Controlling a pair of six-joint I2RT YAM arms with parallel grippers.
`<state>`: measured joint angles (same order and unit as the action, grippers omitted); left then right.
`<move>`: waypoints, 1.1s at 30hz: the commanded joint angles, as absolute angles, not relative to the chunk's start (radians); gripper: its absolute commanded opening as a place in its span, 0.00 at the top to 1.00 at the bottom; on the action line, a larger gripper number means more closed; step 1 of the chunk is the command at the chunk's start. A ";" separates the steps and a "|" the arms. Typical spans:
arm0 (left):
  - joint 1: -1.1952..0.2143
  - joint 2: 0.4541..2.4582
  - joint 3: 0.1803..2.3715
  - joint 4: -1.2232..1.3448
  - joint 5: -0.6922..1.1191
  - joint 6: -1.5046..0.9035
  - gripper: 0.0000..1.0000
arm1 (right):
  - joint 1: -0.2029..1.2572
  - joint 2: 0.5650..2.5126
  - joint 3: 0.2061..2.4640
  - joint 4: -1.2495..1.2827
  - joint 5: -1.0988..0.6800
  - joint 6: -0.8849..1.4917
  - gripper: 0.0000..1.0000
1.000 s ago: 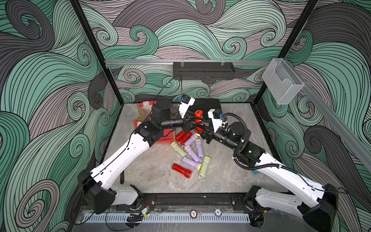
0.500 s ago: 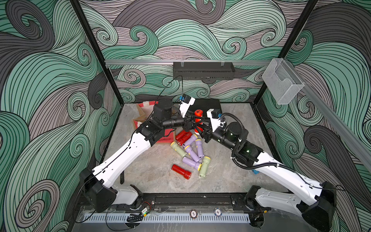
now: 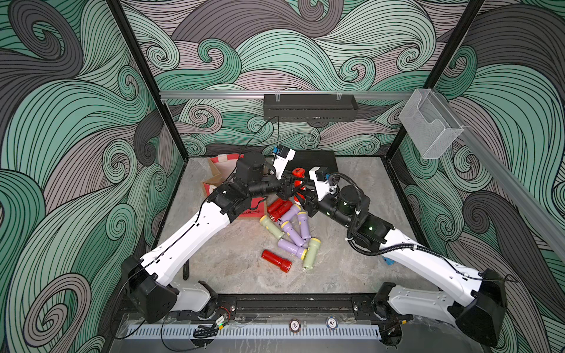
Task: Put the flashlights into the tote bags
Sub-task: Pick up the flashlight from the center of the board.
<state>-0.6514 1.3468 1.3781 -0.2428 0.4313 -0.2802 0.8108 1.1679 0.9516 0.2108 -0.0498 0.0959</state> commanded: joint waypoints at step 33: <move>-0.472 1.358 1.639 -0.593 0.096 -0.234 1.00 | 0.838 1.100 0.883 0.263 -0.025 0.067 0.02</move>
